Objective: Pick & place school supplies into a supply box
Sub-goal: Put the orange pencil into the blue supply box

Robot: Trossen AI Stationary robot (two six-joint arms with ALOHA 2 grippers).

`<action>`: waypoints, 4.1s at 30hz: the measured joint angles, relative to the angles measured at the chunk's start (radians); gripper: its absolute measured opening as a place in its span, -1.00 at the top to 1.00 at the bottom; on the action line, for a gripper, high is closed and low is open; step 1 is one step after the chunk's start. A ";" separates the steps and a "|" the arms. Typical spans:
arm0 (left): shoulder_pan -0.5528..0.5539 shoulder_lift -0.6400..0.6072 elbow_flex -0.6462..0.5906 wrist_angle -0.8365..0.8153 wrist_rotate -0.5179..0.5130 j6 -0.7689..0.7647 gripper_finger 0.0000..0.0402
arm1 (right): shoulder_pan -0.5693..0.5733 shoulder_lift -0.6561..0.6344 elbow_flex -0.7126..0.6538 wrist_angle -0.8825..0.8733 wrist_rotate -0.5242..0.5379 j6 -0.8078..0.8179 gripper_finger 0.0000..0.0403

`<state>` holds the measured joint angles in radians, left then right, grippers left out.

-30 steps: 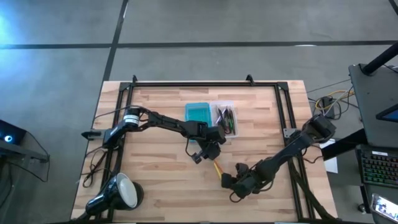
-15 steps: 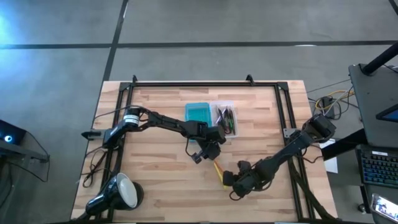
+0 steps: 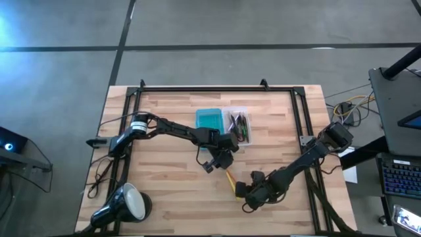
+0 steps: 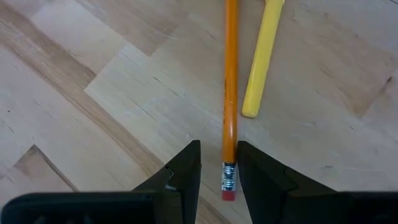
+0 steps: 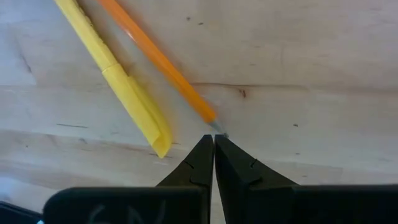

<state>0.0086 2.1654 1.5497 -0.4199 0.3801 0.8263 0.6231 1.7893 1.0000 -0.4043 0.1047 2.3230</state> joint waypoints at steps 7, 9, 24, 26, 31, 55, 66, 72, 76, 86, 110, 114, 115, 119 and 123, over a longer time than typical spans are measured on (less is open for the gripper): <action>0.003 0.000 0.000 0.000 0.000 -0.006 0.55 | 0.000 0.000 0.000 -0.009 0.000 0.000 0.96; 0.003 0.000 0.000 0.000 0.000 -0.009 0.55 | -0.002 0.002 0.000 -0.009 0.000 -0.001 0.96; 0.002 -0.002 0.014 -0.002 -0.005 -0.005 0.55 | -0.002 0.024 0.002 -0.006 0.000 -0.008 0.96; 0.001 -0.003 0.029 0.000 -0.005 0.000 0.55 | -0.002 0.024 0.002 -0.007 0.000 -0.008 0.96; 0.000 -0.004 0.068 -0.032 -0.006 0.003 0.55 | -0.002 0.025 0.002 -0.008 0.000 -0.008 0.96; -0.021 -0.004 0.066 -0.058 -0.093 0.066 0.94 | 0.003 0.003 0.006 -0.036 0.001 -0.054 0.96; 0.011 -0.046 0.126 -0.139 -0.183 -0.228 0.95 | 0.068 -0.108 0.205 -0.662 0.079 -0.023 0.96; 0.062 -0.121 0.126 -0.168 -0.198 -0.804 0.95 | 0.092 -0.150 0.279 -0.985 0.089 0.000 0.96; 0.102 -0.164 0.072 -0.073 -0.205 -1.155 0.95 | 0.093 -0.192 0.260 -1.034 0.098 -0.026 0.96; 0.121 -0.258 -0.169 0.263 -0.309 -1.759 0.95 | 0.094 -0.312 0.128 -1.057 0.114 -0.029 0.96; 0.087 -0.198 -0.221 0.383 -0.562 -2.058 0.95 | 0.094 -0.625 -0.181 -1.029 0.134 -0.058 0.96; 0.081 -0.191 -0.204 0.369 -0.562 -2.058 0.95 | 0.094 -0.631 -0.187 -1.027 0.134 -0.080 0.96; 0.080 -0.186 -0.200 0.367 -0.562 -2.058 0.95 | 0.094 -0.631 -0.187 -1.028 0.134 -0.082 0.96; 0.072 -0.161 -0.190 0.366 -0.543 -2.078 0.95 | 0.094 -0.631 -0.192 -1.026 0.134 -0.094 0.96; 0.068 -0.145 -0.183 0.366 -0.538 -2.097 0.95 | 0.094 -0.631 -0.193 -1.025 0.134 -0.102 0.96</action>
<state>0.0761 2.0205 1.3672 -0.0538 -0.1581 -1.2705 0.7174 1.1587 0.8074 -1.4295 0.2386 2.2211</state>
